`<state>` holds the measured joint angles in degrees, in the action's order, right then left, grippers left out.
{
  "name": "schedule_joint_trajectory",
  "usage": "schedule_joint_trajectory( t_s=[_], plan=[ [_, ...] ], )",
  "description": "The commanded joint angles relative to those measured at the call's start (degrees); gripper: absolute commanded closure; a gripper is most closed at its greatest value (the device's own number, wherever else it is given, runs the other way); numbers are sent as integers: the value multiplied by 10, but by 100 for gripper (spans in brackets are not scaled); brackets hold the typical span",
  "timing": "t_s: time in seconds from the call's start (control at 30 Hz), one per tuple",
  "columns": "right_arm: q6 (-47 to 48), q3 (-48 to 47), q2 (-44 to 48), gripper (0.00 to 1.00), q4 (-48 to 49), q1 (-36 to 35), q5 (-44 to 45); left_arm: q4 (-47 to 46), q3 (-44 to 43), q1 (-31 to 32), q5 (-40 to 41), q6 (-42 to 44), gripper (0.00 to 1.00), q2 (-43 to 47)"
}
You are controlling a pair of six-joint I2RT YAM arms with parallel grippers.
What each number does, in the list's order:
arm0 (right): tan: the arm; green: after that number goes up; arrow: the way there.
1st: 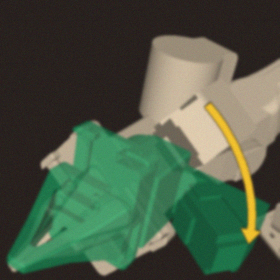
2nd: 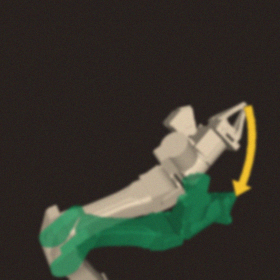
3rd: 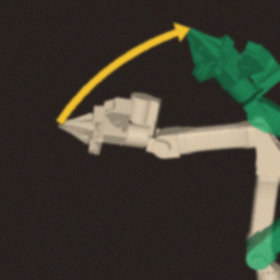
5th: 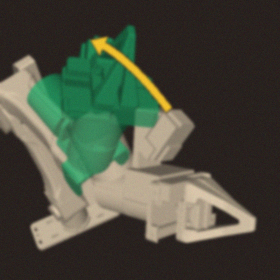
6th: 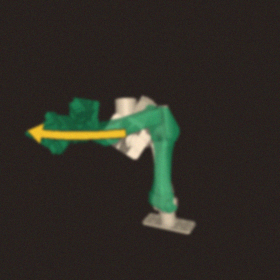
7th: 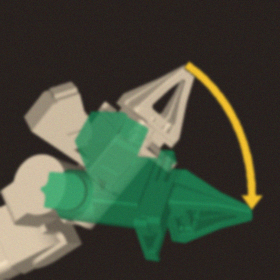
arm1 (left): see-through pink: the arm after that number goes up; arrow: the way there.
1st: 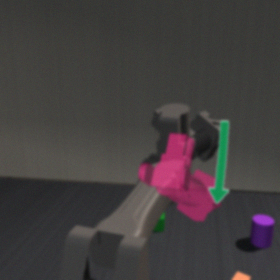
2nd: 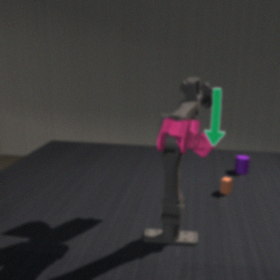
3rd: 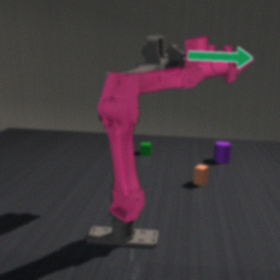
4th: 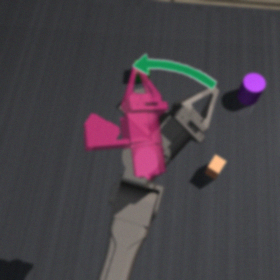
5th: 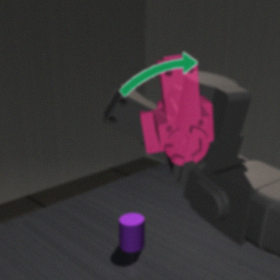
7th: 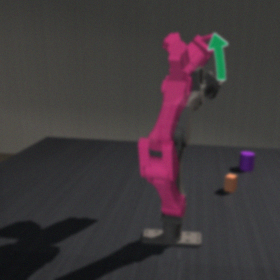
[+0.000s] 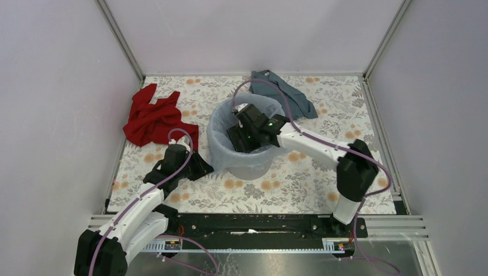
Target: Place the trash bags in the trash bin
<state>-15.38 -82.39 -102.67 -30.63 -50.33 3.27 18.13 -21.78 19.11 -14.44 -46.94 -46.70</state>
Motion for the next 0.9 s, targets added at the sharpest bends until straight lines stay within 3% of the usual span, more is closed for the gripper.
schedule_joint_trajectory(
  t_s=[0.0,0.37,0.67,0.87],
  plan=[
    [9,-35,100,8,-14,-4,-9,3,-23,0,16,0,75,9],
    [39,-63,185,0,-44,-4,35,15,-31,0,21,-6,74,18],
    [28,-66,197,0,-89,-10,-2,26,-35,0,26,-13,70,34],
    [5,-26,145,17,-47,-19,34,26,-41,0,26,-9,68,30]
  ],
)
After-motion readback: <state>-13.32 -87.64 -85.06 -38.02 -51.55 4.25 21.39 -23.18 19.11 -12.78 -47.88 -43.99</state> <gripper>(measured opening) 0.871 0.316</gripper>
